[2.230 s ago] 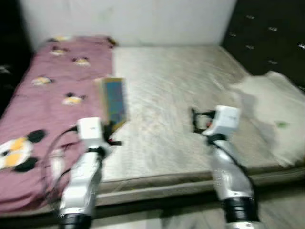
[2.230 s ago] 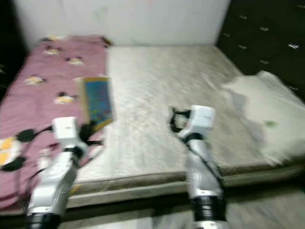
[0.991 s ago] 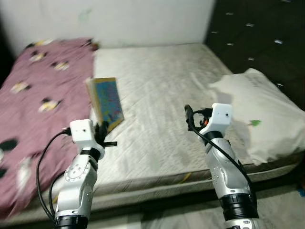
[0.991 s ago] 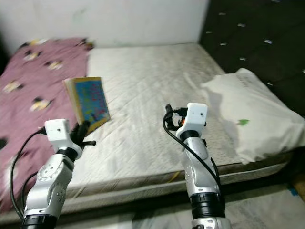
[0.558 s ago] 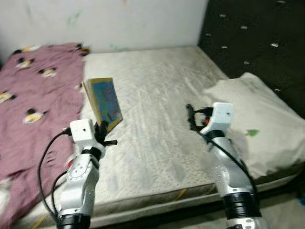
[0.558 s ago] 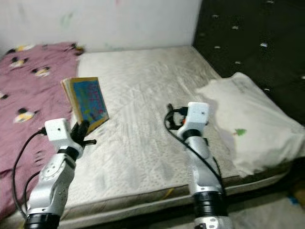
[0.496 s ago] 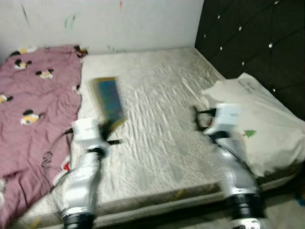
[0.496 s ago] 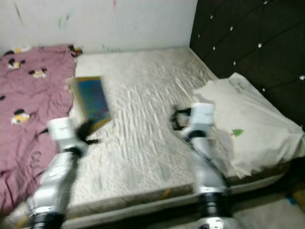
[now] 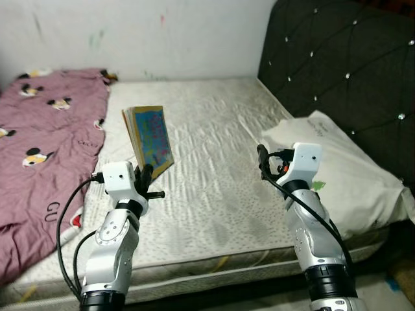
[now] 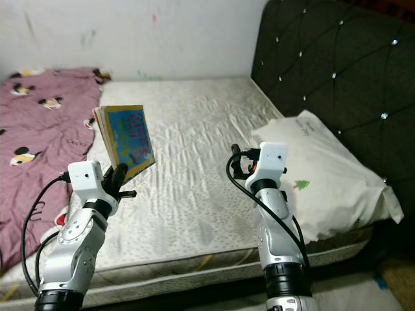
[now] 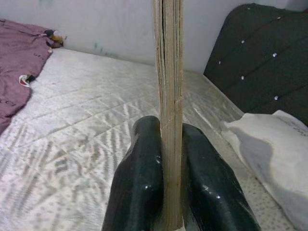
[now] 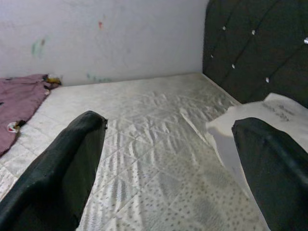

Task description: Clean up the room

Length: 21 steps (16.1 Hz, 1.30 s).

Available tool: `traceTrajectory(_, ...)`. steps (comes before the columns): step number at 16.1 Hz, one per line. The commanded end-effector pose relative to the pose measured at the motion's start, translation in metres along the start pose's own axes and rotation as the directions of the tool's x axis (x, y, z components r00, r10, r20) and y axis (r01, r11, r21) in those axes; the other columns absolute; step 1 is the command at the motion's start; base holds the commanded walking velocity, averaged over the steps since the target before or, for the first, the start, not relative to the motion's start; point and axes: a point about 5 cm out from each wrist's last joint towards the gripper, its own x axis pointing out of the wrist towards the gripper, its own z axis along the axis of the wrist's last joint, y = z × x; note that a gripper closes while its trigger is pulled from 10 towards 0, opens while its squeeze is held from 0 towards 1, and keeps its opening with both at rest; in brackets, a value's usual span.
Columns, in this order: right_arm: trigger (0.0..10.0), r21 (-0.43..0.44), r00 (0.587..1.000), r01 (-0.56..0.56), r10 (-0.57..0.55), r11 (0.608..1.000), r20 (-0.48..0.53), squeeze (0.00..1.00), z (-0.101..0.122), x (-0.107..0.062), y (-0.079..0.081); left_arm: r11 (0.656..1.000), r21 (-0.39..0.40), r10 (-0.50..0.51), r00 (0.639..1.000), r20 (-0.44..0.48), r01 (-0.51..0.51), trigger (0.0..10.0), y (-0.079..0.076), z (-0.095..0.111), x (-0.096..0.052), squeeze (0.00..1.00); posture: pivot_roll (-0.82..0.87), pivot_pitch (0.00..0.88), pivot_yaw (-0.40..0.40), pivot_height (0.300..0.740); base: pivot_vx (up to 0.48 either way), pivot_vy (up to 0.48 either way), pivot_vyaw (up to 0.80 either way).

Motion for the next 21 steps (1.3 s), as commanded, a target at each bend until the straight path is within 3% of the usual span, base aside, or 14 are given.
traceTrajectory(1,10.0,-0.008,1.000,-0.002,0.002,1.000,0.011,0.00,0.0029,0.0016,-0.0011,0.999,0.004,-0.045,0.998,0.038,0.045,10.0,-0.0102,0.0084,0.0031,0.00,-0.06,0.000,-0.019,0.740,0.000,-0.480,0.00)
traceTrajectory(9,10.0,-0.019,1.000,0.009,-0.009,1.000,-0.007,0.00,-0.0013,0.0011,-0.0035,0.999,0.002,-0.049,0.998,0.033,0.049,10.0,-0.0119,0.0078,0.0036,0.00,-0.06,0.000,-0.023,0.740,0.000,-0.438,0.00)
traceTrajectory(17,10.0,-0.018,1.000,0.016,-0.016,1.000,-0.010,0.00,-0.0021,0.0011,-0.0047,0.993,-0.027,-0.109,0.992,0.063,0.111,10.0,-0.0168,0.0110,0.0025,0.00,-0.07,0.000,-0.019,0.740,0.000,0.000,-0.15)
traceTrajectory(21,10.0,-0.023,1.000,0.015,-0.015,1.000,-0.009,0.00,-0.0020,0.0018,-0.0044,0.992,-0.031,-0.120,0.991,0.066,0.122,10.0,-0.0174,0.0113,0.0024,0.00,-0.06,0.000,-0.021,0.740,0.291,0.000,0.00)
